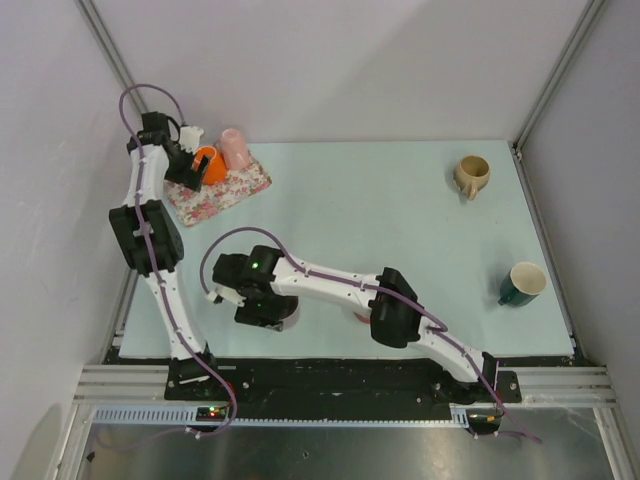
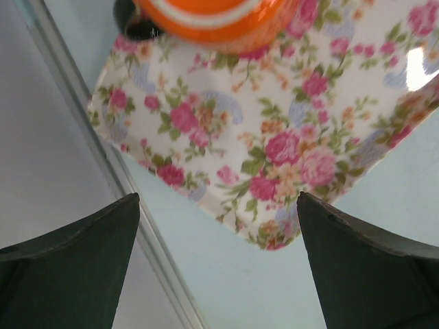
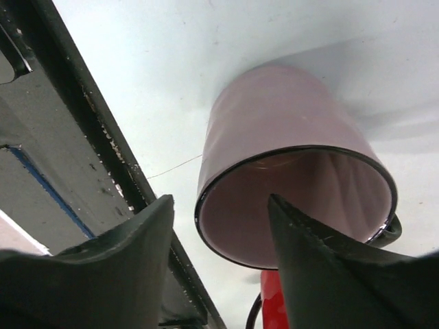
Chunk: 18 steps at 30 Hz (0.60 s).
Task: Turn the mug right side up
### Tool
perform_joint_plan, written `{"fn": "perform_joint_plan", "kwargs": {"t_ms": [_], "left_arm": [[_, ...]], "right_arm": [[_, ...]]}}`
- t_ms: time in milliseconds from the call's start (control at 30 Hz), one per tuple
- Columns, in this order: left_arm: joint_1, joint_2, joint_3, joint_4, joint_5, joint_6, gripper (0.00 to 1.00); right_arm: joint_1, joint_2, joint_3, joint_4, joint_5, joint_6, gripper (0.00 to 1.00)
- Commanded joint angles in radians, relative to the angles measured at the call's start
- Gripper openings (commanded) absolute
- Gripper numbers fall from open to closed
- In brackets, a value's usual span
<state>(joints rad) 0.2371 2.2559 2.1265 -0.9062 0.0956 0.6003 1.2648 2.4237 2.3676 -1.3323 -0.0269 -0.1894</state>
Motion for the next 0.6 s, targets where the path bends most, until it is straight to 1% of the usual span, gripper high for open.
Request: {"fn": "perform_joint_plan", "kwargs": {"t_ms": [0,67,167,300,367,467,567], "left_arm": [[-0.005,0.025,0.164,0.017,0.123,-0.070,1.00],[-0.013,0.055,0.235,0.024,0.152,-0.082,1.00],[-0.021,0.107,0.319,0.070,0.194,-0.129,1.00],[-0.024,0.171,0.357,0.232,0.173,-0.287,1.00],[-0.024,0.214,0.374,0.295,0.141,-0.374,0.96],[-0.031,0.282,0.421,0.329,0.071,-0.481,0.91],[-0.045,0.312,0.434,0.342,0.044,-0.516,0.89]], "right_arm": [[-0.005,-0.080,0.046,0.026,0.016,0.004,0.67],[-0.013,-0.124,0.031,0.056,0.003,0.029,0.72],[-0.034,-0.222,-0.049,0.139,-0.034,0.080,0.76],[-0.068,-0.365,-0.205,0.277,-0.070,0.143,0.78],[-0.088,-0.418,-0.265,0.320,-0.076,0.167,0.78],[-0.114,-0.451,-0.300,0.316,-0.043,0.184,0.79],[-0.141,-0.447,-0.283,0.261,-0.023,0.201,0.79]]}}
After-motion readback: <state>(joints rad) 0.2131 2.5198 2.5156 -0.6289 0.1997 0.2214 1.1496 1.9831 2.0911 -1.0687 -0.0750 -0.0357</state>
